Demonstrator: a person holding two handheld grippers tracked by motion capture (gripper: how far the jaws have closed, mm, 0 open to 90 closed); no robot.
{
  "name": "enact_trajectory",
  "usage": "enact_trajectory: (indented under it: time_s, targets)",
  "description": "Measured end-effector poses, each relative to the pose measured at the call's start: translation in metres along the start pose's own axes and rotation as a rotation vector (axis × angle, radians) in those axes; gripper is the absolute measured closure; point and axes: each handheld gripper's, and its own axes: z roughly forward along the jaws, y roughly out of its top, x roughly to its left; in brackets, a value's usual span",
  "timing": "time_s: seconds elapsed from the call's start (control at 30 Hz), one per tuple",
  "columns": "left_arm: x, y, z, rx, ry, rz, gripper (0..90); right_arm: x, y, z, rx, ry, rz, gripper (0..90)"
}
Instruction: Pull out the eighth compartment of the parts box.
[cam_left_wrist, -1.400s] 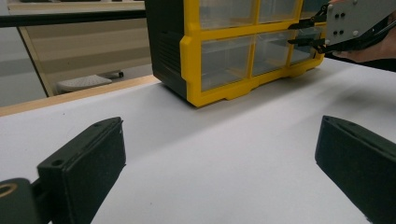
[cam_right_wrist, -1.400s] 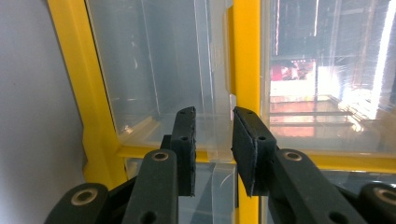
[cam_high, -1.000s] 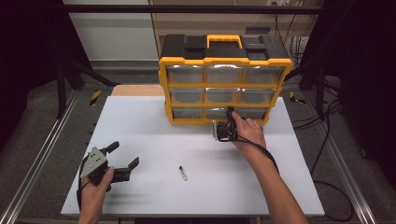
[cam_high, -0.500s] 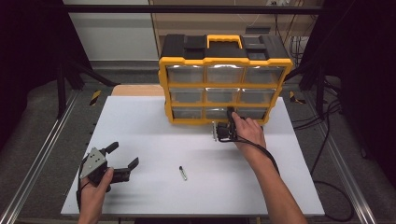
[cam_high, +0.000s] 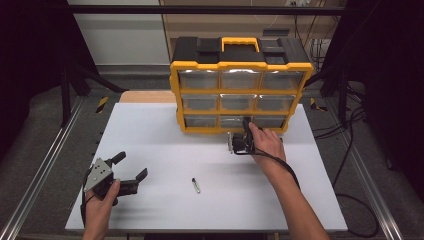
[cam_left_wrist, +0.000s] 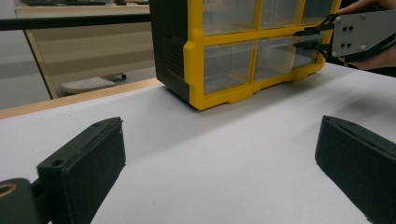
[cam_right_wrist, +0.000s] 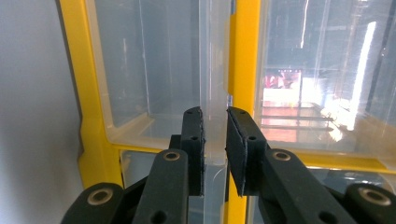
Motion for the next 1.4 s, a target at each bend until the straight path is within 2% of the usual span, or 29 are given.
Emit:
enact_trajectory:
  time_s: [0.37, 0.7, 0.77, 0.87, 0.93, 1.4]
  targets:
    - [0.000, 0.000, 0.000, 0.002, -0.001, 0.005, 1.7, 0.001, -0.001, -0.006, -0.001, 0.003, 0.015, 77.2]
    - [-0.001, 0.002, 0.000, -0.002, -0.003, 0.011, 1.8, 0.000, -0.001, -0.010, -0.010, 0.006, -0.002, 77.4]
    - [-0.001, 0.002, 0.000, -0.002, -0.002, 0.011, 1.8, 0.001, 0.000, -0.012, -0.002, 0.011, 0.009, 77.3]
    - [-0.001, 0.002, -0.001, -0.002, 0.001, 0.011, 1.8, 0.001, 0.000, -0.014, -0.009, 0.010, -0.007, 77.3]
    - [-0.001, 0.002, -0.001, -0.002, 0.003, 0.011, 1.8, 0.002, -0.001, -0.015, -0.009, 0.009, 0.008, 77.2]
    - [-0.003, 0.002, -0.001, 0.002, -0.002, 0.018, 1.8, 0.002, -0.004, -0.022, -0.013, 0.023, 0.016, 77.0]
